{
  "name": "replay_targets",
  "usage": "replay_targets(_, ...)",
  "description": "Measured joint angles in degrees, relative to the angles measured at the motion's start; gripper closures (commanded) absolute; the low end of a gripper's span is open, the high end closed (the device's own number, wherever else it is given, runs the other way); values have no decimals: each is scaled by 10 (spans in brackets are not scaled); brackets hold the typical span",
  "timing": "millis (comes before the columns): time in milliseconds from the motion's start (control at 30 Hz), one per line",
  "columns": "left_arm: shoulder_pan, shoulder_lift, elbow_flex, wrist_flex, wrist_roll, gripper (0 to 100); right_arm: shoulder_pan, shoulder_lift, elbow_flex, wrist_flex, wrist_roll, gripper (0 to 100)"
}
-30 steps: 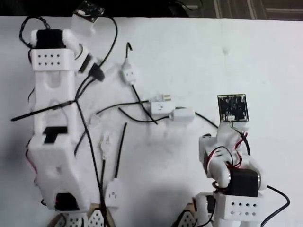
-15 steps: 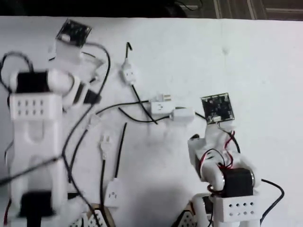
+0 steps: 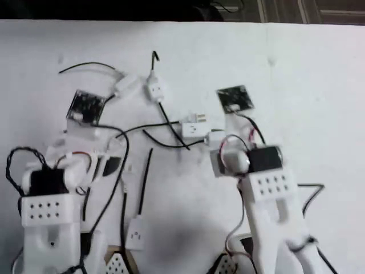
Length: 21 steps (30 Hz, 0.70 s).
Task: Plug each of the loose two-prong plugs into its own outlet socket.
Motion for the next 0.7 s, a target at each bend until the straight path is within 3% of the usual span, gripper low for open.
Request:
replay_targets(333,-43,-85,179,-72,0,688,-36,149,-37,-132,2,805)
replay_targets(700,-44,-113,218,-86,0,686,-4,363,-191,-135,177,807)
